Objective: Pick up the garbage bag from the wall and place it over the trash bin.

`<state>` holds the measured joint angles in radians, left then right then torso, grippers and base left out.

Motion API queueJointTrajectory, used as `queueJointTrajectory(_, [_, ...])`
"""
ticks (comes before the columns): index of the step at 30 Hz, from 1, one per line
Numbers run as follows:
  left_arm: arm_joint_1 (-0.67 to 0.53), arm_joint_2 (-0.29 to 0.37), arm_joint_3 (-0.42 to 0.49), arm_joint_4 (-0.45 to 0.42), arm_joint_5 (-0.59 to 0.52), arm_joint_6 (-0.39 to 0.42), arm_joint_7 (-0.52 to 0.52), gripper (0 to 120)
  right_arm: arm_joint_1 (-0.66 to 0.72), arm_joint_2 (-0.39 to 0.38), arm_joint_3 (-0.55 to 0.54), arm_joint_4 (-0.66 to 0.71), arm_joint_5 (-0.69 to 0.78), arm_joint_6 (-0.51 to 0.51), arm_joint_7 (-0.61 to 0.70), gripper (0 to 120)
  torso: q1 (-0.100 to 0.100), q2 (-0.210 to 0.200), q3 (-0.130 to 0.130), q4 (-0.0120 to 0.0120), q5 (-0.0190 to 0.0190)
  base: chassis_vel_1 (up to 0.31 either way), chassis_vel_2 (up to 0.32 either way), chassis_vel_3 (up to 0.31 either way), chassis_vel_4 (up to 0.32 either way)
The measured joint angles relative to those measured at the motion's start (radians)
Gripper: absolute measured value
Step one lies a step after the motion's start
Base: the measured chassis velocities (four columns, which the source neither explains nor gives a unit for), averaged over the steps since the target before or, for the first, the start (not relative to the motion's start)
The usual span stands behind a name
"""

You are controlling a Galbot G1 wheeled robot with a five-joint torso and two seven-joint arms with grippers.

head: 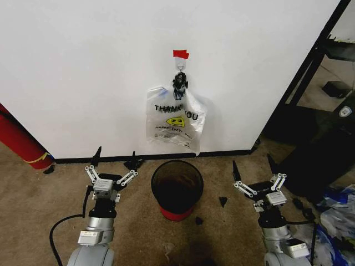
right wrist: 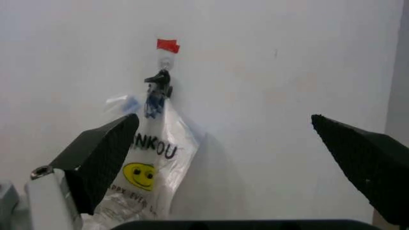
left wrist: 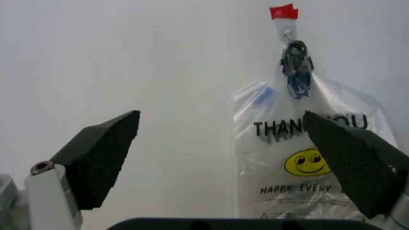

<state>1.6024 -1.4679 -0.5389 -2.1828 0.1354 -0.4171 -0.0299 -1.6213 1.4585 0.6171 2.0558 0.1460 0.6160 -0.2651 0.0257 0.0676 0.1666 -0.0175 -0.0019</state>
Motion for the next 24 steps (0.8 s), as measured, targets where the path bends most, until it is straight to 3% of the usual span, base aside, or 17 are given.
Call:
queueJointTrajectory(19, [-0.010, -0.020, 0.000, 0.009, -0.037, -0.009, 0.011, 100, 0.017, 0.001, -0.013, -0.009, 0.015, -0.028, 0.026, 100, 0.000, 0.000, 0.000, 0.0000, -0.0001, 0.000, 0.000, 0.000, 0.000])
queueJointTrajectory(24, [-0.019, 0.006, 0.001, 0.013, -0.063, -0.012, 0.012, 100, 0.015, 0.013, -0.013, -0.002, -0.011, -0.034, 0.026, 100, 0.000, 0.000, 0.000, 0.0000, -0.0001, 0.000, 0.000, 0.000, 0.000])
